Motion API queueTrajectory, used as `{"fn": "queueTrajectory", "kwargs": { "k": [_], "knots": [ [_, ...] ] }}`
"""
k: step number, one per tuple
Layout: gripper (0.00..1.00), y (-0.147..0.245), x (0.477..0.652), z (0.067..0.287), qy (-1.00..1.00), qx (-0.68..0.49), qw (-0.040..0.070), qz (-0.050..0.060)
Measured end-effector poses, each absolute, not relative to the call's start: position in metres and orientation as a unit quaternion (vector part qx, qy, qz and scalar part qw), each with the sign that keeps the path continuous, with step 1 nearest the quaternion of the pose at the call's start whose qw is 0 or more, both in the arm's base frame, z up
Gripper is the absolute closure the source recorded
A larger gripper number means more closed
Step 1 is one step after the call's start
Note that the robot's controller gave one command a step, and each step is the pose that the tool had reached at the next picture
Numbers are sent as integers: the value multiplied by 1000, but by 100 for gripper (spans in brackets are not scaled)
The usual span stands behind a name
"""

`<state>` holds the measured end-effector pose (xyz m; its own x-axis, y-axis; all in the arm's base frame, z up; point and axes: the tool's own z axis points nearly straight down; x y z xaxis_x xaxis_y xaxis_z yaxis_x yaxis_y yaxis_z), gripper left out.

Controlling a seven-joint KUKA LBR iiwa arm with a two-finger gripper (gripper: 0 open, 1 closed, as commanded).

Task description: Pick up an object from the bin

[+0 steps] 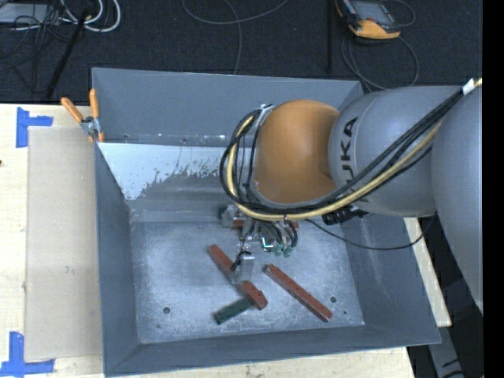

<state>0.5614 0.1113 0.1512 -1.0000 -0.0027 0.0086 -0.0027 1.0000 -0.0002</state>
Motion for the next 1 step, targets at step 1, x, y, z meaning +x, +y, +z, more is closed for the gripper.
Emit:
{"fn": "queueTrajectory", "kwargs": {
  "k": [1],
  "knots": [
    [0, 94, 497, 104, -999, 49, 5, 1]
  ]
}}
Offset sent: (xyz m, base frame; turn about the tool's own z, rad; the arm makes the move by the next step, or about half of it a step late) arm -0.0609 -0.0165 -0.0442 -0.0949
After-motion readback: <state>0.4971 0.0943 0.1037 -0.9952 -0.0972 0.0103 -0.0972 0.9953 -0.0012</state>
